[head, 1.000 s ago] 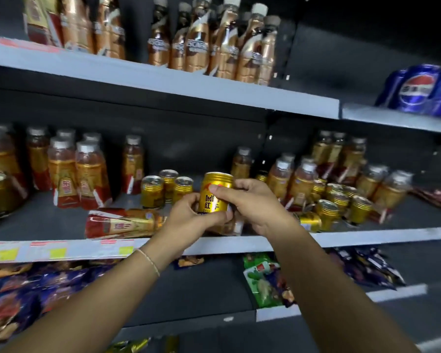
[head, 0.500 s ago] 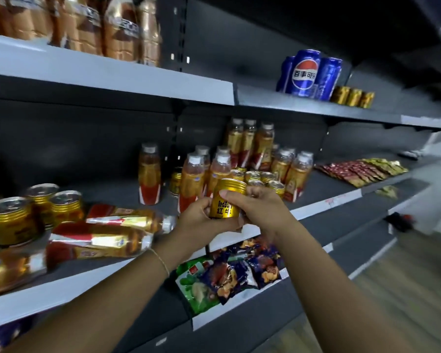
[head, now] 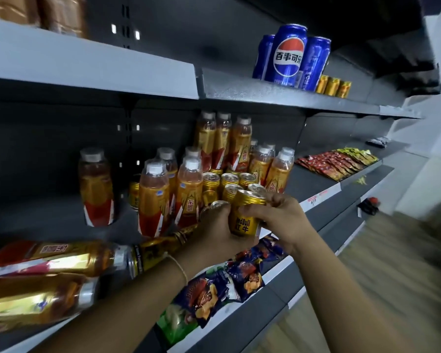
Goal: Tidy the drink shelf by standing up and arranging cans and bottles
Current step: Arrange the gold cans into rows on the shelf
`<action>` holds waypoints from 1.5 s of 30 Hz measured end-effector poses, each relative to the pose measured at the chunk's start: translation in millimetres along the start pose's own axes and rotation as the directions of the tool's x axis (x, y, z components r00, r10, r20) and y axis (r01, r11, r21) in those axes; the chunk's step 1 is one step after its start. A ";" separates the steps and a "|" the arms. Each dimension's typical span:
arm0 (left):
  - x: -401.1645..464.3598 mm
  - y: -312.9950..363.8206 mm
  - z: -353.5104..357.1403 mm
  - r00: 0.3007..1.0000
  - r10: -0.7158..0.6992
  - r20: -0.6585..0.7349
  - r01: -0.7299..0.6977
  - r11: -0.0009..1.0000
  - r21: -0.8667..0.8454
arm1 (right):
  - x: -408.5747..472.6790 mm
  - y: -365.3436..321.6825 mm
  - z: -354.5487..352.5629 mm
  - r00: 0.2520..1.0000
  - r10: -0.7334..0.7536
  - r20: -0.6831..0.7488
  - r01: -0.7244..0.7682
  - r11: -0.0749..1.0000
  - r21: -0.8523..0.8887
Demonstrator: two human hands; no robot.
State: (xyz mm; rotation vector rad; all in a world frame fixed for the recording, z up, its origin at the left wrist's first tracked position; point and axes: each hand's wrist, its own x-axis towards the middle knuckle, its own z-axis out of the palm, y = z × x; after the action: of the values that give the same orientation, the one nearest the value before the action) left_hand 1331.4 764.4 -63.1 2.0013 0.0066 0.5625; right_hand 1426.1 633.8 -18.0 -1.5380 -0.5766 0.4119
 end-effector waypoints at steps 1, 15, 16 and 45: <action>6.4 -2.2 4.0 1.000 -0.005 0.003 0.005 1.000 0.028 | 5.6 3.9 -6.1 1.000 -0.006 -0.020 0.006 1.000 -0.012; 88.3 -14.5 52.9 0.970 -0.019 -0.244 0.173 0.756 0.631 | 111.1 55.9 -83.1 0.990 -0.124 0.065 0.136 0.958 -0.254; 92.4 -14.9 52.0 0.964 -0.026 -0.266 0.200 0.729 0.655 | 116.5 58.6 -82.2 0.985 -0.141 0.099 0.163 0.948 -0.273; 87.0 -31.2 34.3 0.910 -0.147 -0.389 0.394 0.602 0.695 | 126.0 104.1 -35.2 0.948 -0.204 0.243 0.298 0.834 -0.464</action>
State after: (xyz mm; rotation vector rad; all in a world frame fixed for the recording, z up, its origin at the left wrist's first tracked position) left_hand 1429.6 771.7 -68.8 2.6371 0.8753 0.7233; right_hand 1559.0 680.3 -108.2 -1.8918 -1.0854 0.2064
